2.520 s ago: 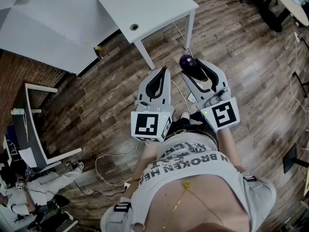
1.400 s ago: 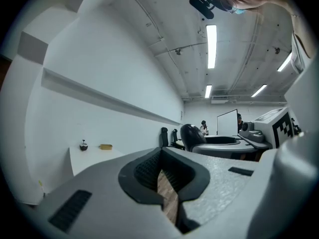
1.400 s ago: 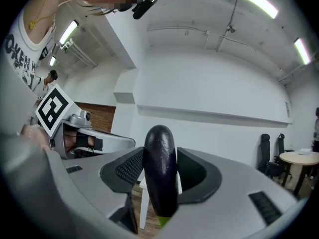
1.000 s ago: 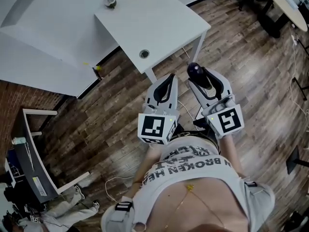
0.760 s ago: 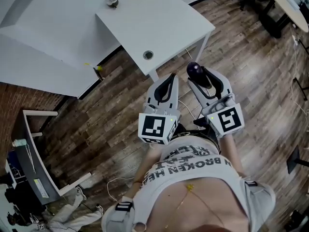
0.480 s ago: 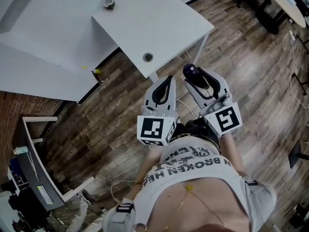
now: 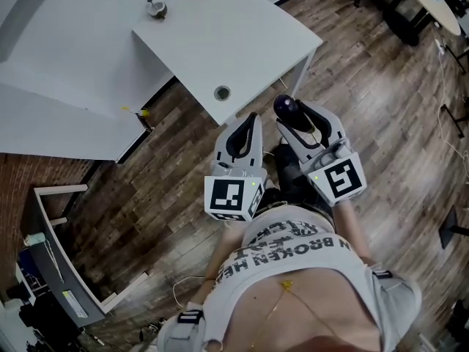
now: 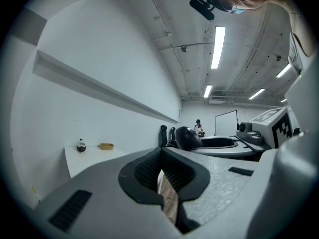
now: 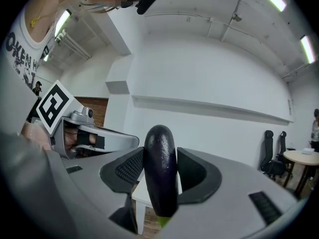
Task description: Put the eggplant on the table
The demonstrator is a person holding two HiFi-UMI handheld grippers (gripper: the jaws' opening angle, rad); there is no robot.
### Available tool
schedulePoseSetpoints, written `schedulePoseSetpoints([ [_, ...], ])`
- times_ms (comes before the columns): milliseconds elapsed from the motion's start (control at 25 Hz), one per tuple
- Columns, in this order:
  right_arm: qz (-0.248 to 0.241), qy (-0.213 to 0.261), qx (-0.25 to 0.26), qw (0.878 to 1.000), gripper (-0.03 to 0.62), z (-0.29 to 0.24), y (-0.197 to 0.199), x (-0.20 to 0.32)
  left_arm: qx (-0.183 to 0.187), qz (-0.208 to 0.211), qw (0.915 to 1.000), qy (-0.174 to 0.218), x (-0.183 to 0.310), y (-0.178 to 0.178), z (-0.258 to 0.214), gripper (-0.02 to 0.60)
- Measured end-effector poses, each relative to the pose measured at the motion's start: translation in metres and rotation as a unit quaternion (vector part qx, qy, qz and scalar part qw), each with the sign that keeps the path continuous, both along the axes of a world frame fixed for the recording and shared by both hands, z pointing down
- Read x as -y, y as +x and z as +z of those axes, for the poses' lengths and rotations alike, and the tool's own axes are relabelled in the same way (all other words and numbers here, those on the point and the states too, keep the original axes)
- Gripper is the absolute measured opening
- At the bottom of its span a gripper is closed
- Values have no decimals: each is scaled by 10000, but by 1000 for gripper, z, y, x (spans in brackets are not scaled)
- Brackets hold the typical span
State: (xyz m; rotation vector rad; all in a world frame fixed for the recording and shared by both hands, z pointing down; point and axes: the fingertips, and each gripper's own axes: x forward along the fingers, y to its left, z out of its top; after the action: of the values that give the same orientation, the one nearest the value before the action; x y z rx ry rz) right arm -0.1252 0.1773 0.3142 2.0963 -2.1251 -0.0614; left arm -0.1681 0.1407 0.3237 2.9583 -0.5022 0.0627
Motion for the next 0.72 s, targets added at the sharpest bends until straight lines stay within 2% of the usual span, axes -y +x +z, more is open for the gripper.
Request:
schedulePoseSetpoints([
  [200, -121, 23, 3, 9999, 207, 0, 23, 32, 38, -93, 9999, -44, 30, 24, 3, -2],
  [720, -273, 105, 24, 9996, 207, -13, 133, 102, 63, -207, 9997, 59, 97, 133, -9, -2],
])
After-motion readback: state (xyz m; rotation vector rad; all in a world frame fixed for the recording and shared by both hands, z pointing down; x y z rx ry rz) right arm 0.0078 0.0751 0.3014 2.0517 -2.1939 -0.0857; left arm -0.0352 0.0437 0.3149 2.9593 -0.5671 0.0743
